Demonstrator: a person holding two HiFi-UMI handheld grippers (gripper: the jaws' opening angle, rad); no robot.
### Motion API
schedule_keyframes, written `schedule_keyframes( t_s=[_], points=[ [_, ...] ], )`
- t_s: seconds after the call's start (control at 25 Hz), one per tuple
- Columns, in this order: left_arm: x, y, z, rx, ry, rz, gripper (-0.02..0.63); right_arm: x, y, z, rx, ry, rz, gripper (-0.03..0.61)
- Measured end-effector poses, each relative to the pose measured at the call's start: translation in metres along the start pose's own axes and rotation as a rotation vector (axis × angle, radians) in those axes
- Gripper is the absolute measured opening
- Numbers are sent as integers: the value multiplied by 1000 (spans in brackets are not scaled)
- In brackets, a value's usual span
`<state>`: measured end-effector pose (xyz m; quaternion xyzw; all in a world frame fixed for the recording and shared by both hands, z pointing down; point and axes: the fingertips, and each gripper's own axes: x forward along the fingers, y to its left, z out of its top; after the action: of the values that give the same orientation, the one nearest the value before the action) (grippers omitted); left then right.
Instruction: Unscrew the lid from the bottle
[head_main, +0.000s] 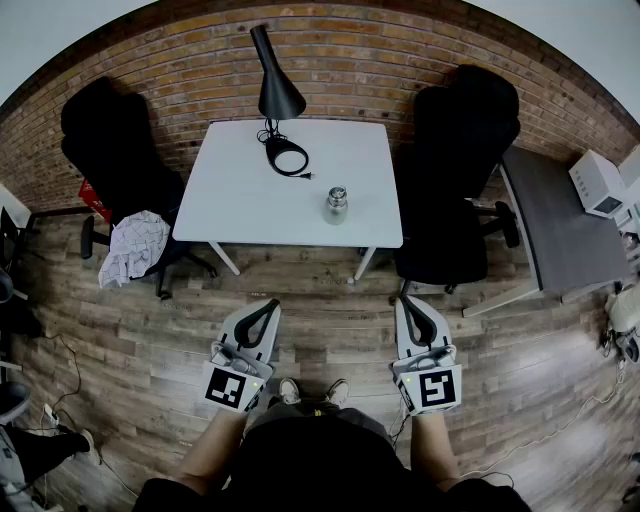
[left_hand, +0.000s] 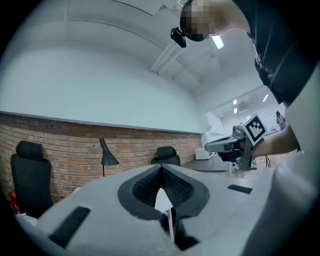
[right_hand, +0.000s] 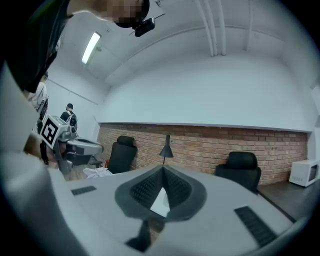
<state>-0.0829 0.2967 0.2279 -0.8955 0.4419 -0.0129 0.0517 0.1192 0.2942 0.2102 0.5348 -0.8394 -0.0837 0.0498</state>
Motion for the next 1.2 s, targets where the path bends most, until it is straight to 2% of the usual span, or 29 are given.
schedule_keyframes(
  t_s=[0.28,0.4,0.48,0.72,0.96,1.04,1.2],
  points=[
    [2,-10,1,-16,6,1,23,-7,-5,-2,7,9,5,14],
    [5,-11,1,-8,6,10,23,-8,-12,-8,79,5,20,14],
    [9,-14,3,33,-9,12,23,-12,-21,-14,126,8,23,14],
    [21,-20,-2,23,25,44,23,-16,-36,-43,153,43,36,14],
    [32,-12,-32,30,45,37,23,1,-28,-67,164,94,78,14],
    [43,-9,-43,-8,68,27,23,15,-29,-74,160,107,86,14],
    [72,18,-57,3,54,9,23,46,-30,-80,153,136,100,14]
  ],
)
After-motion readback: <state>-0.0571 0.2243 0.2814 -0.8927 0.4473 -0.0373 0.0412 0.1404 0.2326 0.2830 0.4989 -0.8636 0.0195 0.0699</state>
